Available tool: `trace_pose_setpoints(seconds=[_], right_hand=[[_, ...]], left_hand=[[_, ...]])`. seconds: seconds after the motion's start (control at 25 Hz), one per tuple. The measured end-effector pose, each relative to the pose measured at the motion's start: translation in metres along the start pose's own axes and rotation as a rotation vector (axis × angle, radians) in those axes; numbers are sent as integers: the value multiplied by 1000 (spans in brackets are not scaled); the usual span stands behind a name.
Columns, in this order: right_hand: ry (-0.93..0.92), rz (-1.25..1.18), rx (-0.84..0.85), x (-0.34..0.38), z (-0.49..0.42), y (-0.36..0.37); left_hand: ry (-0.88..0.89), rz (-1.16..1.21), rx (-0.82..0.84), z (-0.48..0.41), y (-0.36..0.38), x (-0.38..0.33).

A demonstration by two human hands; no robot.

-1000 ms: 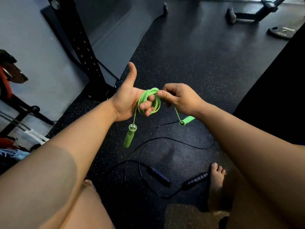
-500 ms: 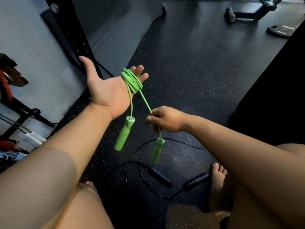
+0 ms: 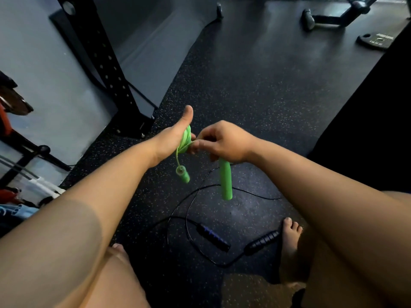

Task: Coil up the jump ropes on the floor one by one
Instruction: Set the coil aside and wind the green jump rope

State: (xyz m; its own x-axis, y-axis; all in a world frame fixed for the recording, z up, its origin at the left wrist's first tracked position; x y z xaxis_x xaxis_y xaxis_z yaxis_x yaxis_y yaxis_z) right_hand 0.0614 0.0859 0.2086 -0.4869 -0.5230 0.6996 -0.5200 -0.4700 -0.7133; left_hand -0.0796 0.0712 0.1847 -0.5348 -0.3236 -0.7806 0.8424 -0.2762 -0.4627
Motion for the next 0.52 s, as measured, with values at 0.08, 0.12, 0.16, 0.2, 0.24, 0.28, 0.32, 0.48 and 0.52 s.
trace_pose_setpoints(seconds=[0.08, 0.12, 0.16, 0.2, 0.24, 0.28, 0.32, 0.48, 0.52], right_hand=[[-16, -57, -96, -5, 1, -14], [-16, -95, -130, -8, 1, -20], [-12, -125, -146, -10, 2, -24], [-5, -149, -151, -12, 4, -27], [0, -166, -153, -14, 4, -29], [1, -185, -158, -16, 4, -29], [2, -214, -165, -18, 5, -29], [13, -409, -160, -22, 5, -13], [19, -471, -141, -19, 6, -6]], left_hand=[[-5, -45, 53, 6, 6, -3], [-1, -21, 85, 8, 8, -5], [0, 17, 134, 9, 10, -6], [-1, 56, 195, 11, 13, -9], [-3, 94, 253, 13, 16, -11], [-3, 130, 298, 15, 18, -13], [0, 168, 328, 17, 18, -16], [10, 361, 390, 20, 14, -21], [14, 401, 393, 21, 11, -21]])
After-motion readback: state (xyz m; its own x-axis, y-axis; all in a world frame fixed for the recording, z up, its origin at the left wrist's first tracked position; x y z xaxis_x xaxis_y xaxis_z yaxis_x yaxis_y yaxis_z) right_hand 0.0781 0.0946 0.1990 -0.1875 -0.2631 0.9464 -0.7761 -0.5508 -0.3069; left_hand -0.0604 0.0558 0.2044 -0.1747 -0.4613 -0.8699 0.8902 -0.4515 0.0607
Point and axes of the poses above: each hand's wrist, its own z-axis away from the middle knuckle, its own y-axis out of the palm, x = y × z, the point moved 6 cm from there along -z, towards the middle knuckle, and after that the axes turned 4 degrees about -y, right-handed, at the moved point
